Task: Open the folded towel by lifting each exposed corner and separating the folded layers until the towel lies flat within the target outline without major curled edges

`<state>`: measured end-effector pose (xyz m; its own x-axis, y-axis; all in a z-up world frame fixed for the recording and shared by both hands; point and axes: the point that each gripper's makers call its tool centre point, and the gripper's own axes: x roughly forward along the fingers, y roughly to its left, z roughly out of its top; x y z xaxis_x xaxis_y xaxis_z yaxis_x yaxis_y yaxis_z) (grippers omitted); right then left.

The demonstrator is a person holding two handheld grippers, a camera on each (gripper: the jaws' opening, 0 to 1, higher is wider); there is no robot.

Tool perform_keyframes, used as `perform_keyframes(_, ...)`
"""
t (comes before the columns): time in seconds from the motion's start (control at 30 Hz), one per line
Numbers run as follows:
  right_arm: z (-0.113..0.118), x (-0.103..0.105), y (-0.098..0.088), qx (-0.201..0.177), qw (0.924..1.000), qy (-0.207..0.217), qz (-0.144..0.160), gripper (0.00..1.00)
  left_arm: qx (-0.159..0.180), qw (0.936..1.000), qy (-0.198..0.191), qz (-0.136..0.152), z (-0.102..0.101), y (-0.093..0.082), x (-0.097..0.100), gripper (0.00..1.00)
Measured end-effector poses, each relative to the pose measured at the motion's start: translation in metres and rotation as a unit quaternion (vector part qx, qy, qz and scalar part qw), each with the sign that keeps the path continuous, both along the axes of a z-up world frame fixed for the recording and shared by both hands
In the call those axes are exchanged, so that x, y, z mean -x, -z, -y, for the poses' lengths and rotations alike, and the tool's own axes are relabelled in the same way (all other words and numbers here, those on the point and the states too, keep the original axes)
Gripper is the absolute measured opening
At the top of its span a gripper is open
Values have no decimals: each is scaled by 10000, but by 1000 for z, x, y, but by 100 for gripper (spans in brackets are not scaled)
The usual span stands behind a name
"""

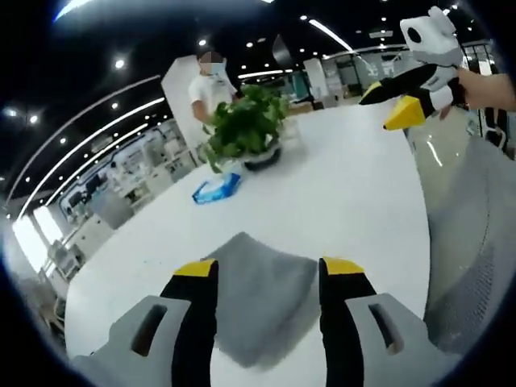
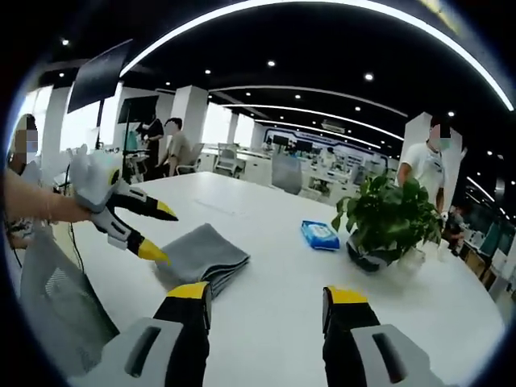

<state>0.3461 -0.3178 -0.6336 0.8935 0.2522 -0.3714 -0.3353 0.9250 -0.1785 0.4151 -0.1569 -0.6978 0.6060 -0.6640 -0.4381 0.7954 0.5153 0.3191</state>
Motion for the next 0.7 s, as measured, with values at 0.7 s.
perform_keyframes(0.7, -11, -4, 42, 190, 9957, -203, -881, 55, -956, 9943, 449, -168, 34, 81, -10, 39)
